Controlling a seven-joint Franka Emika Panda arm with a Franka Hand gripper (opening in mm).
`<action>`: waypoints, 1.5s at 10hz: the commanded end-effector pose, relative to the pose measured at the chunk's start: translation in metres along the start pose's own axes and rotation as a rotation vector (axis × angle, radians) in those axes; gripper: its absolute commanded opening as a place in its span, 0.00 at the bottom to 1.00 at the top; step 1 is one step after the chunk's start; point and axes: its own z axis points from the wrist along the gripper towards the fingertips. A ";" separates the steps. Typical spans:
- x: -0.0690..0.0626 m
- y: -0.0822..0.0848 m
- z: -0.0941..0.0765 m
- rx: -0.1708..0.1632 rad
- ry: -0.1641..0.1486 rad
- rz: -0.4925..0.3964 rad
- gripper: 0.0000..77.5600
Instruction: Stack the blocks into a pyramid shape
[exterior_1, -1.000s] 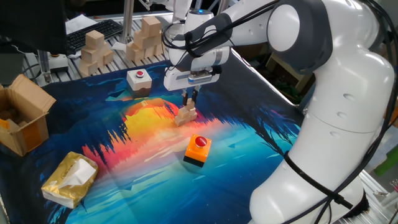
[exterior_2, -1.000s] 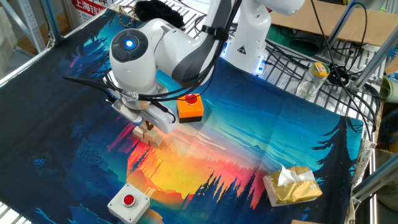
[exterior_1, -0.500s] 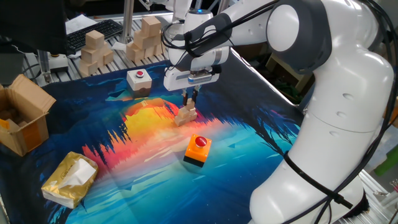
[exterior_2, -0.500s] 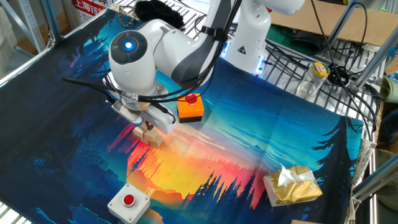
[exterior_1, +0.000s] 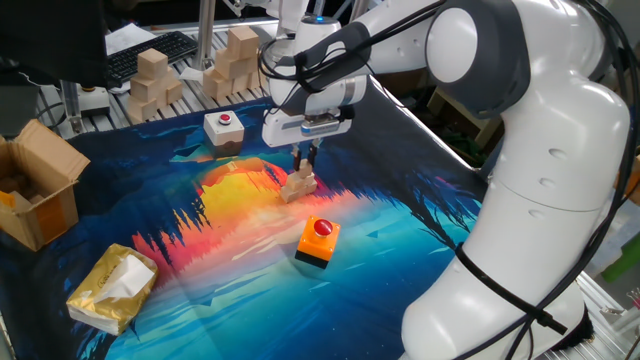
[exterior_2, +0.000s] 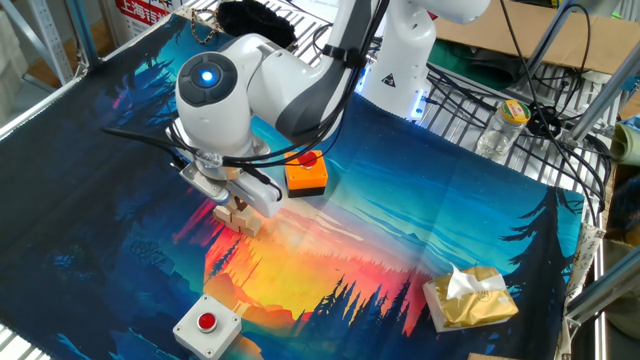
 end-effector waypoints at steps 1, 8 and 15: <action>-0.001 0.000 -0.001 0.003 -0.001 0.005 1.00; -0.001 0.000 -0.001 0.003 -0.001 0.005 1.00; 0.004 0.002 -0.063 0.091 0.031 0.103 1.00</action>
